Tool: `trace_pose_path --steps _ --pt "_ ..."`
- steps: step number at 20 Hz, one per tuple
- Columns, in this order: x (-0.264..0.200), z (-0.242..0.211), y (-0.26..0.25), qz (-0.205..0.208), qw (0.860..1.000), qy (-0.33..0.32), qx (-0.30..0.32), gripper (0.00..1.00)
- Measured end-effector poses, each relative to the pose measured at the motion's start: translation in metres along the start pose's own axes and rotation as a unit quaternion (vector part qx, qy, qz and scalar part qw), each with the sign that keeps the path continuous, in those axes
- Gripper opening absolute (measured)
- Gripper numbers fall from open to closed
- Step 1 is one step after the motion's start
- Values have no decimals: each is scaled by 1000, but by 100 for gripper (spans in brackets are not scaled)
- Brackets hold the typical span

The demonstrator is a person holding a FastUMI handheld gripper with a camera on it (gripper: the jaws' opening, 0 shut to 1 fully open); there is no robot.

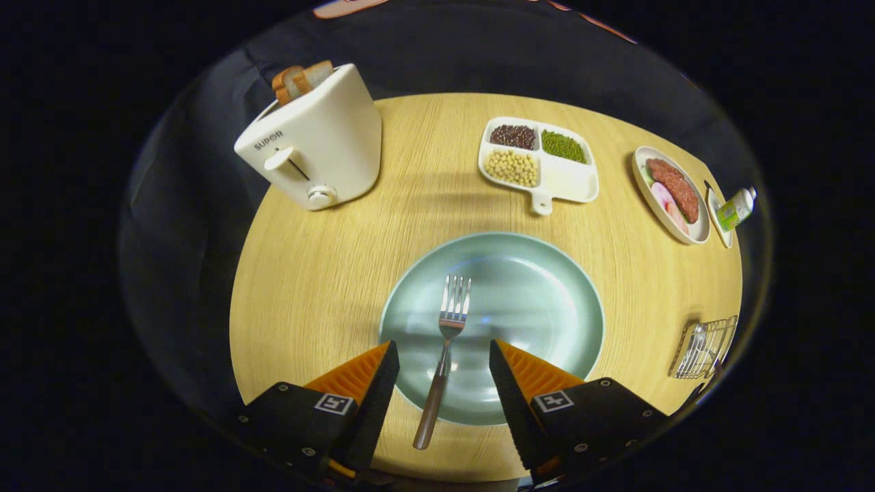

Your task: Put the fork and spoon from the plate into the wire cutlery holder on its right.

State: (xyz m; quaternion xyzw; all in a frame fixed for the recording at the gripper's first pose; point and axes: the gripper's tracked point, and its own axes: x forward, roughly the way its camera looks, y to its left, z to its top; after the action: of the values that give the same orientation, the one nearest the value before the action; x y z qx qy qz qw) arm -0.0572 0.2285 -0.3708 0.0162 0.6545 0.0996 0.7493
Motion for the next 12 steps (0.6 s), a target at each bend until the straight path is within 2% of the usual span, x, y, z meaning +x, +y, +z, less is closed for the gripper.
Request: trace_pose_path --steps 4,8,9,10,12 --pt "22 -18 -5 -17 997 79 15 69" --pt "31 -26 -1 -16 995 101 10 39" --pt "31 -26 -2 -18 994 104 13 35" --pt "33 -27 -3 -21 994 106 20 24" --pt "33 -25 -3 -17 994 102 37 10"
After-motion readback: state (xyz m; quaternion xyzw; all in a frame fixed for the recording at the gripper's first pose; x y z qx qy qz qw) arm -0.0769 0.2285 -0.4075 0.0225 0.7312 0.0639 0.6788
